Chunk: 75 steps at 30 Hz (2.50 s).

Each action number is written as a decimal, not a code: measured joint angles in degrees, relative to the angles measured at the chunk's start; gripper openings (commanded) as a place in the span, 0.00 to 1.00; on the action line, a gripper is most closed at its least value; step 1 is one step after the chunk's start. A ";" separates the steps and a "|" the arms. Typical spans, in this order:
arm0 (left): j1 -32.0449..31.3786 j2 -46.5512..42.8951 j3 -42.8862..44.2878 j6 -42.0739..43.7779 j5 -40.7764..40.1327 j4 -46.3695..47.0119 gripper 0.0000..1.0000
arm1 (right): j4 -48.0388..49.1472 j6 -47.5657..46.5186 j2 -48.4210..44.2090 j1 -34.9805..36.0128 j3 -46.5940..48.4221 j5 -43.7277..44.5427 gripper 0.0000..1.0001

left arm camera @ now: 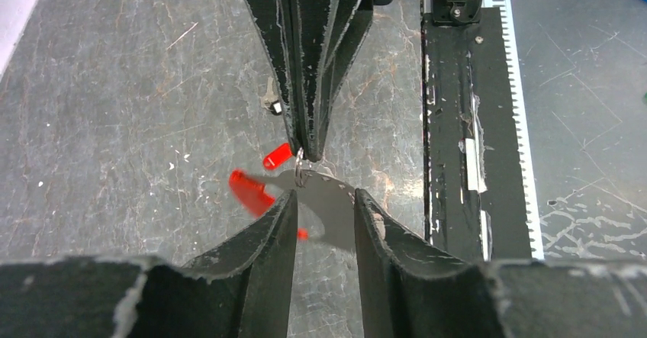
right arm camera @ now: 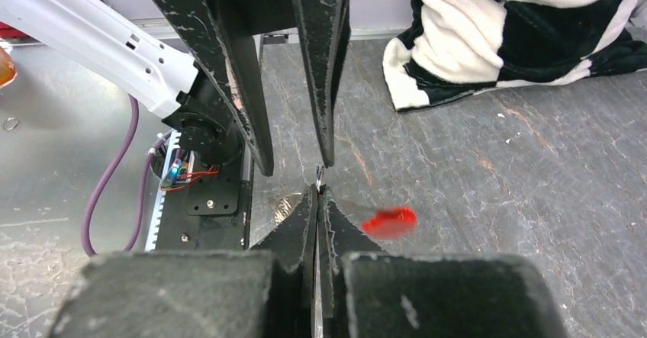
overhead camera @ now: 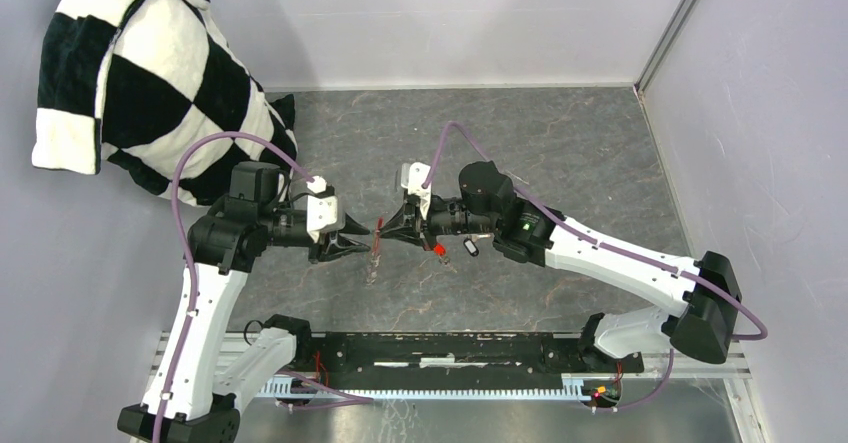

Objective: Put the keys on the keyring

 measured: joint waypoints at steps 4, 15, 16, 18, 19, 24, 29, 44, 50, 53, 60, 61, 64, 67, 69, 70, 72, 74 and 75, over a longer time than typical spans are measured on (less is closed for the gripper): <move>0.00 0.00 -0.24 -0.07 -0.11 1.20 0.49 | -0.26 -0.33 0.00 0.44 0.33 0.00 0.00; 0.00 0.59 -0.42 -0.09 0.39 2.19 0.35 | -1.27 -0.98 0.00 1.36 1.57 -0.15 0.00; 0.00 0.72 -0.42 -0.07 0.35 2.19 0.33 | -1.36 -1.14 0.00 1.38 1.73 -0.22 0.00; -0.07 0.96 -0.42 -0.07 0.35 2.23 0.30 | -1.55 -1.31 0.02 1.46 2.08 -0.22 0.00; -0.13 1.05 -0.42 -0.07 0.35 2.23 0.30 | -1.62 -1.57 0.04 1.53 2.36 -0.20 0.00; -0.63 1.46 0.00 -0.04 0.20 1.97 0.42 | -2.23 -2.25 0.07 1.73 3.34 -0.15 0.00; -0.74 2.56 3.30 0.92 0.07 -1.16 0.53 | -3.34 -3.04 0.07 1.81 3.41 0.04 0.00; -1.25 6.45 8.94 12.76 -3.04 -14.75 0.43 | -4.39 -3.82 0.07 1.84 3.41 0.17 0.00; -1.25 4.79 6.82 10.88 -2.91 -7.93 0.42 | -4.66 -3.82 0.07 1.84 3.41 -0.09 0.00; -1.44 3.37 5.51 8.50 -2.69 -5.18 0.42 | -4.66 -3.82 0.07 1.84 3.41 -0.22 0.00; -3.30 2.82 5.20 6.45 -2.67 -3.93 0.39 | -4.85 -3.85 0.44 1.84 3.91 -0.22 0.00; -3.50 2.89 5.20 6.45 -2.67 -3.93 0.37 | -4.90 -3.85 0.50 1.84 4.02 -0.24 0.00; -3.98 3.21 5.09 6.47 -2.73 -3.93 0.30 | -4.92 -3.85 0.57 1.84 4.33 -0.24 0.00; -4.24 3.74 5.01 6.47 -2.84 -3.98 0.24 | -4.96 -3.82 0.66 1.84 4.42 -0.28 0.00; -4.46 4.17 4.90 6.47 -2.93 -3.93 0.21 | -4.96 -3.80 0.87 1.84 4.42 -0.48 0.00; -4.50 4.33 4.76 6.45 -2.91 -3.76 0.21 | -4.96 -3.80 0.96 1.84 4.42 -0.57 0.00; -4.61 4.44 4.48 6.05 -2.93 -2.78 0.21 | -4.96 -3.78 1.07 1.84 4.42 -0.83 0.00; -4.85 4.37 4.11 4.90 -2.89 -1.40 0.18 | -4.96 -3.78 1.11 1.84 4.42 -0.98 0.00; -4.92 4.31 3.96 4.11 -2.89 -1.03 0.15 | -4.98 -3.78 1.11 1.81 4.42 -1.07 0.00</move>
